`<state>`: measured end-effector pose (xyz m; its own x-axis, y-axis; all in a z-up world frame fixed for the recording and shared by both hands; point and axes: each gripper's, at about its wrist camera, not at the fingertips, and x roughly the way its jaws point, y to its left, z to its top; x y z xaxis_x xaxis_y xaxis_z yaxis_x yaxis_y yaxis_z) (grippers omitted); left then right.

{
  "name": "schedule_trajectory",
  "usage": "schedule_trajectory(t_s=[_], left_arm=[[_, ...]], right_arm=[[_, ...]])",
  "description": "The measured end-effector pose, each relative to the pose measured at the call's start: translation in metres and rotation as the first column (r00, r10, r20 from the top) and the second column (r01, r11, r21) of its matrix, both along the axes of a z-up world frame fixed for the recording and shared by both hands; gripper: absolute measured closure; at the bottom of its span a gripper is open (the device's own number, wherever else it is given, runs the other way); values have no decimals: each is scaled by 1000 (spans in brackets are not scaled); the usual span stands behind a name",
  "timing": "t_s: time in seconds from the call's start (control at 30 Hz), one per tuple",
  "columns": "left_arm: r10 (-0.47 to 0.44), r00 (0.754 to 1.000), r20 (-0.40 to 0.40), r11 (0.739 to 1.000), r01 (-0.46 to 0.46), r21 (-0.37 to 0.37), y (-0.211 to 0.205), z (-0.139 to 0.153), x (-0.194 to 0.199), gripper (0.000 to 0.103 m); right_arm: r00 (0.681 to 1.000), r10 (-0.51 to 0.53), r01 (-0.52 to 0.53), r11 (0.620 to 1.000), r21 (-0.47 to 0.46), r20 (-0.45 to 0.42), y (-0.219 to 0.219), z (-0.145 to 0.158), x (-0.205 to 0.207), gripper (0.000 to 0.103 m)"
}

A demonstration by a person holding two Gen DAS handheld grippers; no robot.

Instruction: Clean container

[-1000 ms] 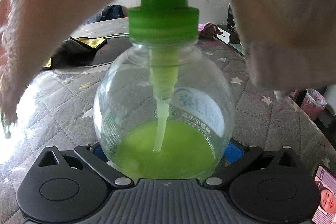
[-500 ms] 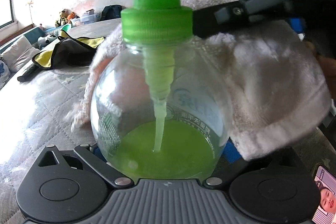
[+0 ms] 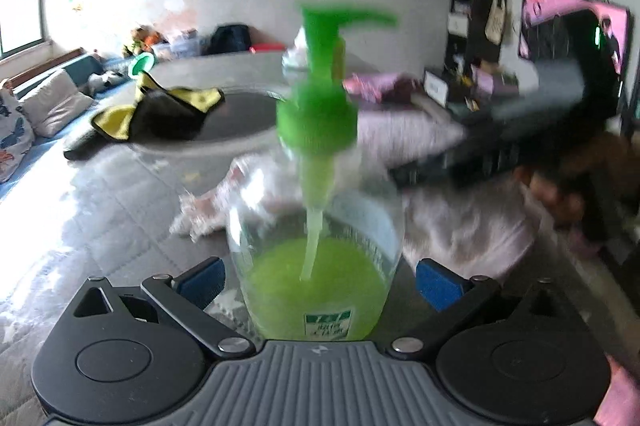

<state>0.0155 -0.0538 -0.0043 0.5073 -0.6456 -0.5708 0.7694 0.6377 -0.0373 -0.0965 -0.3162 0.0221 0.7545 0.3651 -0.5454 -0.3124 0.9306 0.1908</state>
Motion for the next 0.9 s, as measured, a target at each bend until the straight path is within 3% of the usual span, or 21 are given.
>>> schedule_trajectory(t_s=[0.07,0.3,0.57,0.9], left_arm=[[19,1000,-8,999,-19,-38,2,9,-4,0],[65,995,-71,993,-72,-96,-10,30,-16,0],[124,985,-122,991,-130,-41,-35,46,-43,0],[170,975,-140,985,-172,-3,-49,43,-44,1]], right_arm=[[1000,0,0,1000,-26,5,2,-1,-1,41],[1000,10,-9,996,-91,9,9,-5,-8,36],[1000,22,-21,994,-107,16,13,-8,-12,33],[999,35,-33,992,-124,14,16,-10,-16,29]])
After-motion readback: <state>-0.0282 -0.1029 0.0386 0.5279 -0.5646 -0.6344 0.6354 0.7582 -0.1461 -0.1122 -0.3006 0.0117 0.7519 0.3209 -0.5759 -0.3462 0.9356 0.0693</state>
